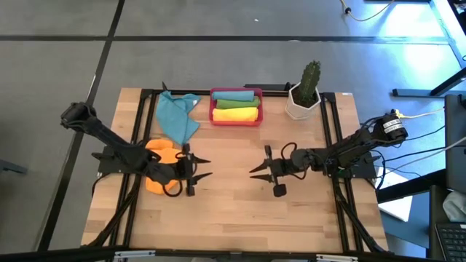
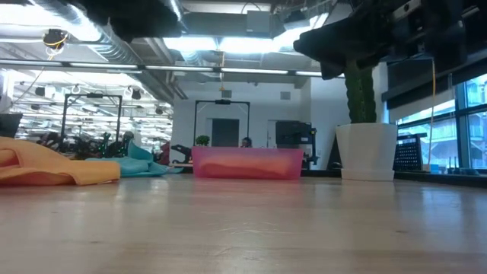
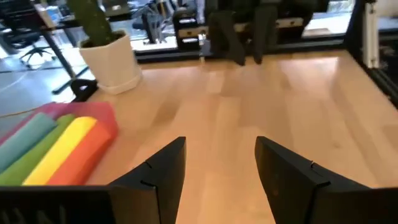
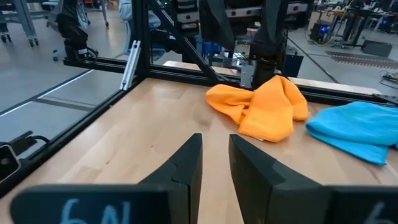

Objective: Roll microfiber towels into tight, uniform cylinder then place into a basket
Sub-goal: Roll the orange towel

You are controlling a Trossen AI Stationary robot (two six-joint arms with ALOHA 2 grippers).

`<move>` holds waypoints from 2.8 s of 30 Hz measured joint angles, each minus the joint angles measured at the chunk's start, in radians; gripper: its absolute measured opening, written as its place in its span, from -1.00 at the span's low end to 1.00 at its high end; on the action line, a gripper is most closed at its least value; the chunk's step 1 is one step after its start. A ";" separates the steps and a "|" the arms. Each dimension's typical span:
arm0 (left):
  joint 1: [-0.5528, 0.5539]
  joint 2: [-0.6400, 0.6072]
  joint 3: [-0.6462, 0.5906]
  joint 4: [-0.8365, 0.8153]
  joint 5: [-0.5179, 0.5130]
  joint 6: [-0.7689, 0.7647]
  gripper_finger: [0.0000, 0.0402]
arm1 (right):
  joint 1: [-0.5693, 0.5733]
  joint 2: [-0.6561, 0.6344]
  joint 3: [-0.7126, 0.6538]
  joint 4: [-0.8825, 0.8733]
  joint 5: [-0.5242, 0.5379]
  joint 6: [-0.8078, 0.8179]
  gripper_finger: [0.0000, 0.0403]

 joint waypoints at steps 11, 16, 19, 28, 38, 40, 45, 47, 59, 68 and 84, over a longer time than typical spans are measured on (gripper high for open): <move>0.012 0.026 0.173 -0.725 0.174 -0.345 -0.08 | 0.022 0.000 0.000 0.008 0.062 0.022 -0.60; 0.025 0.067 0.150 -0.865 0.291 -0.422 -0.08 | 0.022 0.000 0.000 0.013 0.062 0.021 -0.60; 0.025 0.100 0.124 -0.853 0.310 -0.418 -0.08 | 0.022 0.000 0.000 0.016 0.062 0.020 -0.60; 0.040 0.289 0.117 -0.853 0.324 -0.327 -0.08 | 0.022 0.000 0.000 0.020 0.062 0.019 -0.60; 0.069 0.383 0.121 -0.854 0.344 -0.307 -0.08 | 0.022 0.000 0.000 0.020 0.063 0.019 -0.60; 0.069 0.383 0.121 -0.854 0.343 -0.290 -0.10 | 0.022 0.000 0.000 0.020 0.063 0.019 -0.60; 0.069 0.384 0.120 -0.851 0.346 -0.280 -0.27 | 0.022 0.000 0.000 0.020 0.063 0.019 -0.60; 0.069 0.385 0.119 -0.851 0.348 -0.265 -0.40 | 0.022 0.000 0.000 0.020 0.063 0.019 -0.60; 0.083 0.388 0.278 -0.923 0.224 -0.134 -0.98 | 0.022 0.000 0.000 0.026 0.063 0.019 -0.60; 0.105 0.388 0.460 -0.864 0.112 -0.002 -1.00 | 0.022 0.004 0.000 0.043 0.063 0.020 -0.60; 0.146 0.451 0.486 -0.341 0.026 0.132 -1.00 | 0.068 0.200 0.226 -0.091 0.205 -0.002 -0.17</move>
